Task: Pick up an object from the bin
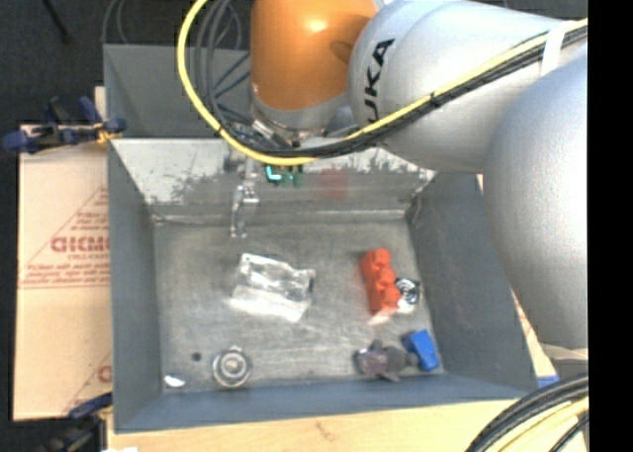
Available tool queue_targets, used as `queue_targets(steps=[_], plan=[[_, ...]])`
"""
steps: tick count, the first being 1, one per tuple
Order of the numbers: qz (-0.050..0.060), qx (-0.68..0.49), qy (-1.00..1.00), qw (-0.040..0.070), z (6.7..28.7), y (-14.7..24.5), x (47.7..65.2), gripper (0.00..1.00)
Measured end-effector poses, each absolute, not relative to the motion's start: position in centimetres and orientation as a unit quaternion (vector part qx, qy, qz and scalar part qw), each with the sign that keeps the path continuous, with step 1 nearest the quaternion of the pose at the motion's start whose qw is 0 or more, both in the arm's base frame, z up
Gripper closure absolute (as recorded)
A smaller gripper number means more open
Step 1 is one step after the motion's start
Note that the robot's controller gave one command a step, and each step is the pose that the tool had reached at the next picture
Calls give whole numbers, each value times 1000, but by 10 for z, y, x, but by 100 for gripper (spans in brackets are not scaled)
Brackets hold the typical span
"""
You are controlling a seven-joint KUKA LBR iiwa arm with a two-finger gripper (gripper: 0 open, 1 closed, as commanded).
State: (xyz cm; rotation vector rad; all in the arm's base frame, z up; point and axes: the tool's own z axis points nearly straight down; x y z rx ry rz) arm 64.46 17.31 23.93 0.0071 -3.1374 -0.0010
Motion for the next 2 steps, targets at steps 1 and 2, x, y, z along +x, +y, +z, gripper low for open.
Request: queue_targets(steps=[1, 2], plan=[[-2, 56, -998, -4, 112, 123, 627, 0], [0, 61, -998, -3, 103, 112, 621, 0]])
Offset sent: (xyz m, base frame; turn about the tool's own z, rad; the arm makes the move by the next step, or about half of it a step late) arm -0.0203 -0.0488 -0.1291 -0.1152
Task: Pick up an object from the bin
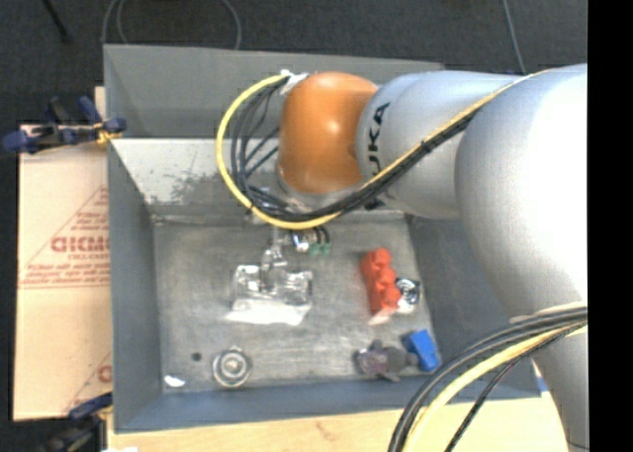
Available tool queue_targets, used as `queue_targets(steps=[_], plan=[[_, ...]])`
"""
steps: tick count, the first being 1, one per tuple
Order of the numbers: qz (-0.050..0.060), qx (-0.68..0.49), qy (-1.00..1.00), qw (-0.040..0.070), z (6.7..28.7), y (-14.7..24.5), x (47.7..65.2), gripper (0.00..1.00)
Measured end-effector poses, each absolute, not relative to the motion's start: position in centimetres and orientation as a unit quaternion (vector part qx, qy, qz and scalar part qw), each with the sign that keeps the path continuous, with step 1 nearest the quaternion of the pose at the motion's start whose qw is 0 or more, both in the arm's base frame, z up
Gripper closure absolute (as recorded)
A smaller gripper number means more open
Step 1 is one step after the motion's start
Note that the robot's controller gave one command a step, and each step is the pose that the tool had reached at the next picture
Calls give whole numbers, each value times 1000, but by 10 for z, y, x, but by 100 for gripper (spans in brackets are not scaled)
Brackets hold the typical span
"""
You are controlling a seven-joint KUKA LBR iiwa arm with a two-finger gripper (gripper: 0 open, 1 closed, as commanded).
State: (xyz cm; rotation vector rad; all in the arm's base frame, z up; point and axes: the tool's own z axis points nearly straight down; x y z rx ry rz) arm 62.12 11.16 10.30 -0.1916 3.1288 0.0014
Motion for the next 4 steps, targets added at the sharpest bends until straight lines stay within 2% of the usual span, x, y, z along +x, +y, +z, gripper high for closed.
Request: queue_targets(steps=[1, 2, 3, 4], plan=[[0, -149, 989, 2, 128, 95, 580, 0], [0, -208, 978, 6, 106, 85, 577, 0], [0, -290, 957, 2, 127, 115, 518, 0], [-2, -310, 951, 12, 113, 114, 513, 0]])
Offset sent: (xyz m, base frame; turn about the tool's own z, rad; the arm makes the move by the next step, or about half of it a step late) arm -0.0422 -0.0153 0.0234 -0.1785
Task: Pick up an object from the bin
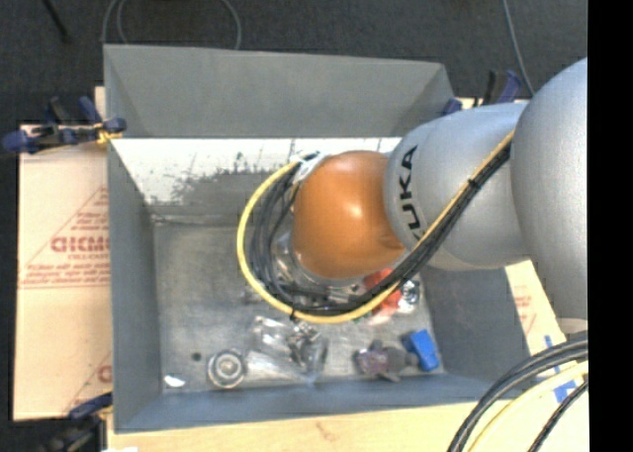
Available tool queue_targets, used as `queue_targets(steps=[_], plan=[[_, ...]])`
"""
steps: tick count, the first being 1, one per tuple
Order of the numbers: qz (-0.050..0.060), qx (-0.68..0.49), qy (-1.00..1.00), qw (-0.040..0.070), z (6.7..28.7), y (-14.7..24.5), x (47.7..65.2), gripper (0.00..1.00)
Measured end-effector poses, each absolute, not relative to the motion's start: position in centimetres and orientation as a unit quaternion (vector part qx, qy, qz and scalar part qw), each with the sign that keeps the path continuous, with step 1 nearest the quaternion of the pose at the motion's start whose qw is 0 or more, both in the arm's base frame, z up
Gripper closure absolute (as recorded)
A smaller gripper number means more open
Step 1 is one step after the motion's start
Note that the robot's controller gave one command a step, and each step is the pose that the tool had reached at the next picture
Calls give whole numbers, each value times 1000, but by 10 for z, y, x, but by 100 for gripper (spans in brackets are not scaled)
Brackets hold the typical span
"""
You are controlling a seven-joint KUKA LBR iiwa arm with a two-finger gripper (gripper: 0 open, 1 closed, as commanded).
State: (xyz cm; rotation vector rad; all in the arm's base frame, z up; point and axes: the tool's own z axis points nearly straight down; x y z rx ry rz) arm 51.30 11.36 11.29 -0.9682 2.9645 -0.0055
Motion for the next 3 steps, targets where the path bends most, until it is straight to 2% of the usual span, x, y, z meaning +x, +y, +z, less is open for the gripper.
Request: queue_targets(steps=[1, 2, 3], plan=[[4, -590, 807, 0, 82, 97, 530, 0], [2, -589, 808, 0, 82, 95, 531, 100], [-1, -596, 803, 5, 209, 106, 531, 100]])
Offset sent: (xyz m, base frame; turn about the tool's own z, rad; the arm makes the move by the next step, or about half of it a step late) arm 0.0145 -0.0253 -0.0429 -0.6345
